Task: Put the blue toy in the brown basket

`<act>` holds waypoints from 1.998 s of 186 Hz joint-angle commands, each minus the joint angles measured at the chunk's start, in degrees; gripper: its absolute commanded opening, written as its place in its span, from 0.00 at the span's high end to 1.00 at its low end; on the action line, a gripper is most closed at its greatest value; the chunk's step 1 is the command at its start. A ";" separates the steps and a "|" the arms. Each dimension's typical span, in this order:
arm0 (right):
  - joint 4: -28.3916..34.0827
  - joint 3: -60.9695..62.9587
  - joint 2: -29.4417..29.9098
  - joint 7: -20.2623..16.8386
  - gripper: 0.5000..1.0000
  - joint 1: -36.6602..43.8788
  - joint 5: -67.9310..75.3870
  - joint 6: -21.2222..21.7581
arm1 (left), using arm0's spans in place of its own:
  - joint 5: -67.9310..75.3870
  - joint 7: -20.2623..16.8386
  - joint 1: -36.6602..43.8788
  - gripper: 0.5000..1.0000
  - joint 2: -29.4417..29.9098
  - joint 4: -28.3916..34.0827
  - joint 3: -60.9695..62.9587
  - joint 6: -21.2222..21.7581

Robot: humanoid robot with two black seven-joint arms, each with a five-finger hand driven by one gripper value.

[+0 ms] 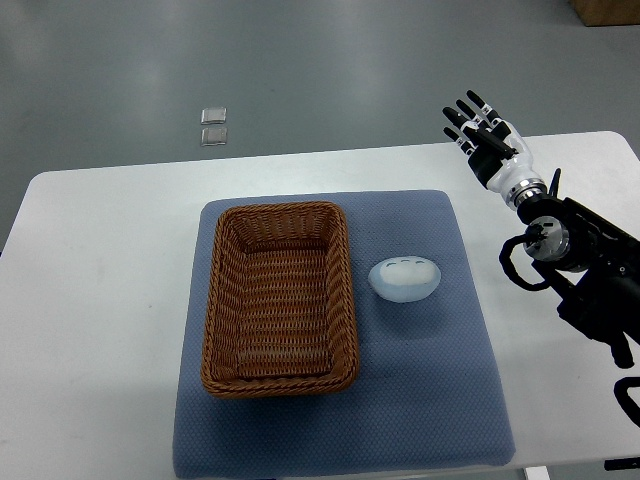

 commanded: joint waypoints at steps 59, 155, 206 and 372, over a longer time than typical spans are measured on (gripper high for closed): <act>0.02 0.08 0.00 0.00 0.19 0.00 0.09 0.00 | 0.00 0.00 0.44 0.00 0.00 0.08 -0.16 -0.01; 0.02 0.08 -0.09 0.00 0.19 0.09 0.09 -0.09 | 0.00 0.00 0.52 0.00 0.00 0.08 -0.16 -0.01; 0.54 0.08 -0.18 -0.09 0.19 1.23 0.09 -0.53 | 0.00 0.00 0.52 0.00 0.00 0.08 -0.16 -0.01; 21.11 -24.62 -24.78 -0.70 0.19 12.83 -39.63 7.99 | 0.00 0.00 0.44 0.00 0.00 0.08 -0.16 -0.01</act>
